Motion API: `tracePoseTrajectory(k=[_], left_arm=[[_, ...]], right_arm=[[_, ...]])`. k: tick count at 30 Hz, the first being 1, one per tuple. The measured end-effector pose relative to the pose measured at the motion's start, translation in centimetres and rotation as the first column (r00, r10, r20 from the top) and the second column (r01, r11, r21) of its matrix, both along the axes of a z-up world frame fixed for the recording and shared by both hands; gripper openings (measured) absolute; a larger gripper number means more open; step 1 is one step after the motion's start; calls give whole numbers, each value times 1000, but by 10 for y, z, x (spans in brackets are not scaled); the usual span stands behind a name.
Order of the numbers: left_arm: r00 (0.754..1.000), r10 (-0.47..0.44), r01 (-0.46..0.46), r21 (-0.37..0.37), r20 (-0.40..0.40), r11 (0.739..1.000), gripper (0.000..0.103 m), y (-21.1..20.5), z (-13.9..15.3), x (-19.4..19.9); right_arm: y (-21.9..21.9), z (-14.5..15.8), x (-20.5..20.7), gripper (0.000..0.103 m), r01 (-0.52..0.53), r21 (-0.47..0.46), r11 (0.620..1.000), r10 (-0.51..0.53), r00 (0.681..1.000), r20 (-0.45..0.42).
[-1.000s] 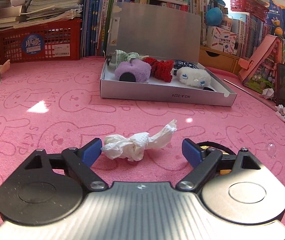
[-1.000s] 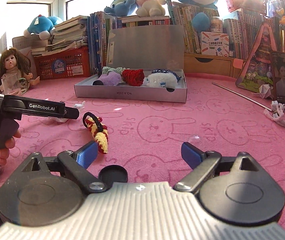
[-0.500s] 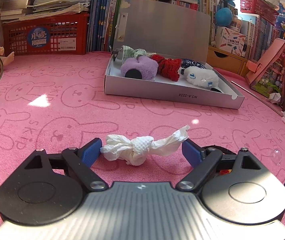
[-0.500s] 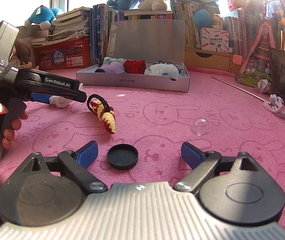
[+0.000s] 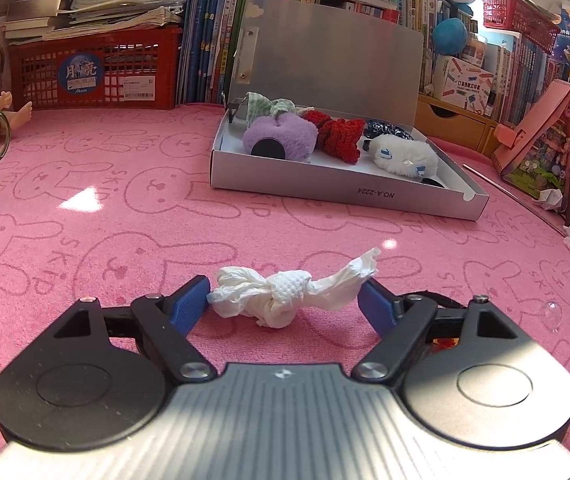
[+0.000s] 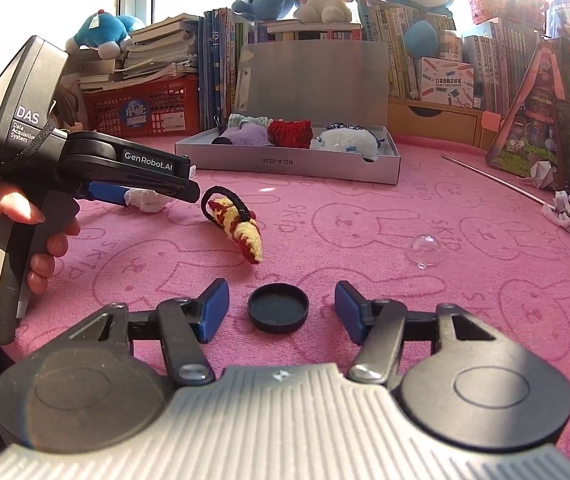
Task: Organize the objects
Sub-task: 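Grasp the white tissue with the left gripper while the right gripper grasps the black lid, then carry the tissue with the left gripper while the right gripper carries the lid to the box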
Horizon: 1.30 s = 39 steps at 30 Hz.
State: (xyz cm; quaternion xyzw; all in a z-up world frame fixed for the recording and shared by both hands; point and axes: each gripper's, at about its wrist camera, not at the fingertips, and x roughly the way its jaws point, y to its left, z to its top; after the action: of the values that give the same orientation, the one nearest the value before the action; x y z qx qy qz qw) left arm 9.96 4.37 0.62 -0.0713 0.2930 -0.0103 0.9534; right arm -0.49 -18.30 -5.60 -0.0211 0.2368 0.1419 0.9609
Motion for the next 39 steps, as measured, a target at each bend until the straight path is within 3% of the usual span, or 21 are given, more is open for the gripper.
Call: tracePoseTrajectory(k=[7, 15, 18, 28, 39], left_arm=[[1000, 3, -3, 17, 7, 1000, 81, -1, 0, -3], [999, 26, -27, 14, 20, 1000, 66, 2, 3, -5], [999, 28, -28, 16, 30, 999, 63, 2, 5, -7], [998, 19, -20, 23, 54, 1000, 55, -1, 11, -9], [998, 13, -15, 23, 56, 1000, 55, -2, 12, -9]], right_arm=[[4, 0, -1, 52, -12, -6, 1000, 12, 1000, 5], [4, 1, -1, 45, -11, 3, 1000, 11, 1000, 4], [4, 3, 0, 38, -5, 3, 1000, 5, 1000, 5], [-3, 12, 6, 37, 21, 16, 1000, -21, 999, 31], [-8, 14, 9, 37, 34, 33, 999, -35, 999, 31]])
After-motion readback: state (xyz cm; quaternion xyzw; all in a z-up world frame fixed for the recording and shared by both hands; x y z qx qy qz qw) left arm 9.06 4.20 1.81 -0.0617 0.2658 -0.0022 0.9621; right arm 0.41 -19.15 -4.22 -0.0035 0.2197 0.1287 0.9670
